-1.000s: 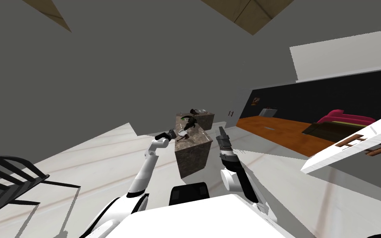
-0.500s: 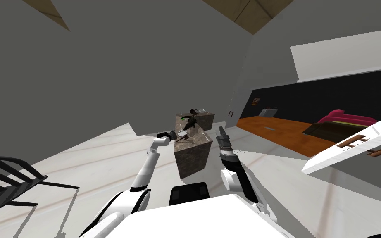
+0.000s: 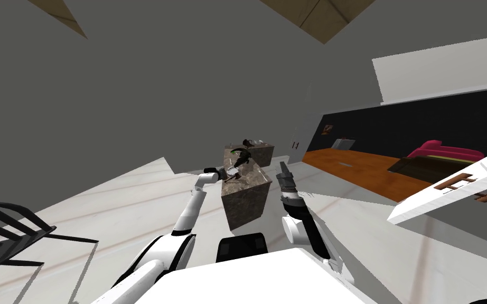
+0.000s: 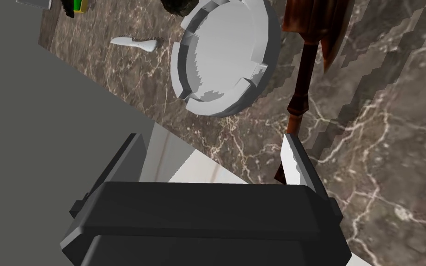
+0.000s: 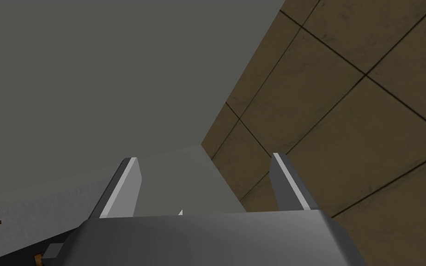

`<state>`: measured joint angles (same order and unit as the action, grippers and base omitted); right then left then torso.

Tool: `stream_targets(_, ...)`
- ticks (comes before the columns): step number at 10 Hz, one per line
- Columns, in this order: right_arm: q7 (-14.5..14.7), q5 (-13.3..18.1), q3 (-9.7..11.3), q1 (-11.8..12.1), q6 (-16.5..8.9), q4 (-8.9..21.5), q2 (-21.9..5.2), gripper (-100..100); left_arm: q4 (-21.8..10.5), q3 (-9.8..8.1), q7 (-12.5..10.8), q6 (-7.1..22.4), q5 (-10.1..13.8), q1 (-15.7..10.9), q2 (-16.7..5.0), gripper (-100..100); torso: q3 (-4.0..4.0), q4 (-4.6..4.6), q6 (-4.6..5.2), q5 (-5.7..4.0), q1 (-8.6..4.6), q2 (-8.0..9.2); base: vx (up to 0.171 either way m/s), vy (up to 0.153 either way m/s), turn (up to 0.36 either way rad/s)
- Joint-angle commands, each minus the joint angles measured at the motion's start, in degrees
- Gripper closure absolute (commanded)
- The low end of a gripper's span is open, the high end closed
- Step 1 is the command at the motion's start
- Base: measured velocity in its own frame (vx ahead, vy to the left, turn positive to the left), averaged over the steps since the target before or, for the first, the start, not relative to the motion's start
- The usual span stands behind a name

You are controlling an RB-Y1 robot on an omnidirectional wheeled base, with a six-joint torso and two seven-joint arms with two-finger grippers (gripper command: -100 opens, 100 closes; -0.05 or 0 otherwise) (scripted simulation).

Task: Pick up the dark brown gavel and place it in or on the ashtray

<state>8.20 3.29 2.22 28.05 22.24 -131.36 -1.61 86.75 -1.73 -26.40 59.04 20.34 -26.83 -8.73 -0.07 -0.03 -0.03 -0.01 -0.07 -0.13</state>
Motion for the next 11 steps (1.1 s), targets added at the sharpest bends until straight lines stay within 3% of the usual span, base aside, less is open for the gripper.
stream_targets(1, 0.00, 0.00, 0.00, 0.00, 0.00, 0.00, 0.00, 0, -0.62, -0.03, 0.05, 2.79, 0.08, -0.55, 0.17, -100, 0.00, 0.00, 0.00, 0.00, 0.00, 0.00, 0.033, -0.018, 0.001)
stream_targets(10, 0.00, 0.00, 0.00, 0.00, 0.00, 0.00, 0.00, 0, -8.73, -0.92, 1.36, 16.85, 1.49, -6.78, 1.39, -100, -0.03, -0.02, -0.01, 0.00, -0.01, -0.04, 0.046, -0.019, 0.004)
stream_targets(11, 0.00, 0.00, 0.00, 0.00, 0.00, 0.00, 0.00, 0, -8.73, -0.92, 1.36, 17.12, 1.49, -6.78, 1.39, -100, -0.03, -0.02, -0.01, -0.01, -0.03, -0.05, 0.032, -0.018, 0.003)
